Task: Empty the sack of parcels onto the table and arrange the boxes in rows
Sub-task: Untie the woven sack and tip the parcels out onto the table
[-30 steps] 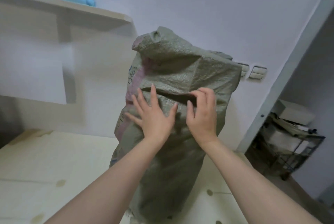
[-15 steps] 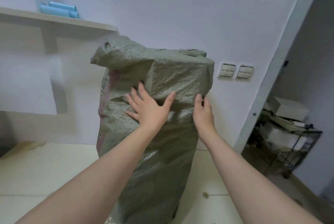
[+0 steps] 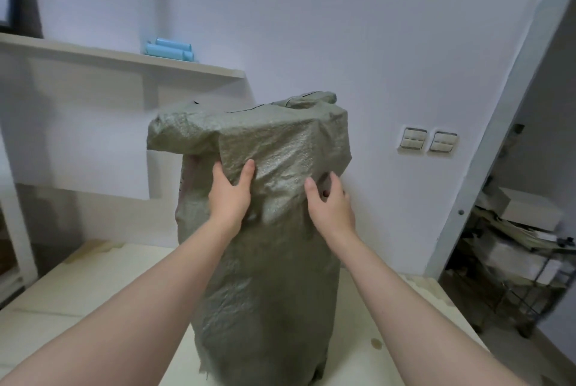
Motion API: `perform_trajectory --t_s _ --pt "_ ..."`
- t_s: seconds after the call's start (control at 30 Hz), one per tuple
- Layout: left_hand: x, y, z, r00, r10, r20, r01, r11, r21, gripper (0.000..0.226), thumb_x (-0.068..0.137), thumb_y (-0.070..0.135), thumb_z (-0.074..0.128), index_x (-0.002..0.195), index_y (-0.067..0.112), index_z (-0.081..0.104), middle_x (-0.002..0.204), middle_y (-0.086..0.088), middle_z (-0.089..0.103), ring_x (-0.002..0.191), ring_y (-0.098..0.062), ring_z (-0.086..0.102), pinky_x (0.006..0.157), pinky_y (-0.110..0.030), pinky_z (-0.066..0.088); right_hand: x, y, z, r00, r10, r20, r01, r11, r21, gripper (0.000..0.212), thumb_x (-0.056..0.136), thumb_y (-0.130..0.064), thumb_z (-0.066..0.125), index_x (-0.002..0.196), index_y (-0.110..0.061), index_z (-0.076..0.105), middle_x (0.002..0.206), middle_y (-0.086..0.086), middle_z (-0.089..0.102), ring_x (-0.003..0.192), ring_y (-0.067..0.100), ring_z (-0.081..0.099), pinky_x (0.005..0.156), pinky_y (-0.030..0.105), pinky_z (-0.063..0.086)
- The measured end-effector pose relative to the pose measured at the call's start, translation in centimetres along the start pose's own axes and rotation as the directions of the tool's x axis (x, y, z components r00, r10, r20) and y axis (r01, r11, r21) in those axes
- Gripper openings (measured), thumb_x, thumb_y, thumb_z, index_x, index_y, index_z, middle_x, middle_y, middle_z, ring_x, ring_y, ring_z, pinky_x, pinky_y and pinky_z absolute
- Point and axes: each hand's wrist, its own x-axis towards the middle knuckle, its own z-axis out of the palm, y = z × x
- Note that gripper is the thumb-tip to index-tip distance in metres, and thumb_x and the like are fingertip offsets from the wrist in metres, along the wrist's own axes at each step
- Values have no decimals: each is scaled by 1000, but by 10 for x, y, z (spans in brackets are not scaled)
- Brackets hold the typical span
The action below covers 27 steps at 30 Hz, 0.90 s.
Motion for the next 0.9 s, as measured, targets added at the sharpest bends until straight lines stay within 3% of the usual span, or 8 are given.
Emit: perform_trajectory --t_s 0.13,0.2,0.3,0.43,0.63,0.7,0.8,0.9 --pt "15 0 -14 995 -18 97 23 999 -49 87 84 67 57 152 23 25 152 -3 42 135 -26 44 113 -46 36 -24 -13 10 998 -10 -67 12 1000 21 76 92 -59 48 154 -24 19 151 12 28 132 30 46 109 41 37" --pt "22 2 -19 992 -46 114 59 992 -108 79 86 60 60 148 19 31 144 -4 50 126 -25 52 109 -45 41 -30 -16 12 998 2 -68 1 999 43 78 94 -56 49 154 -20 16 150 13 26 131 29 47 107 39 37" --pt "30 11 -19 995 -69 68 82 976 -202 91 85 58 65 151 17 18 150 -2 38 133 -22 43 112 -37 34 -25 -17 4 994 54 -96 -53 998 15 78 94 -55 49 153 -14 19 149 15 25 132 32 43 108 39 35" --pt "39 35 -16 981 -182 -60 155 938 -310 114 74 70 67 154 25 -1 160 -3 16 143 -27 28 117 -44 26 -1 -24 -12 984 112 -142 -114 993 -9 81 93 -57 51 152 -10 22 153 16 24 142 35 27 115 44 26" --pt "61 61 -26 918 -342 -203 320 938 -132 123 66 80 62 153 31 -9 146 -17 21 129 -39 33 106 -49 32 38 -53 -17 993 23 -116 -21 1000 20 89 90 -63 51 156 -22 9 163 4 11 149 32 15 119 53 21" --pt "71 62 -28 893 -357 -274 337 934 -117 117 65 74 67 153 33 0 145 -18 18 126 -37 32 106 -46 31 46 -66 -8 993 -28 -115 30 999 14 89 90 -63 51 156 -25 6 164 2 9 150 31 10 120 53 18" --pt "83 60 -34 874 -336 -350 322 941 -100 91 68 56 69 143 24 27 144 -14 21 124 -35 30 101 -40 30 65 -79 5 989 -62 -130 65 998 19 88 90 -64 50 156 -24 9 164 2 13 150 29 8 121 51 13" --pt "93 50 -39 894 -304 -330 287 953 -102 86 69 50 69 139 15 32 152 -8 21 131 -35 28 102 -43 33 84 -90 11 992 -76 -103 86 991 98 84 86 -67 52 152 -24 22 152 1 37 145 28 26 119 47 24"
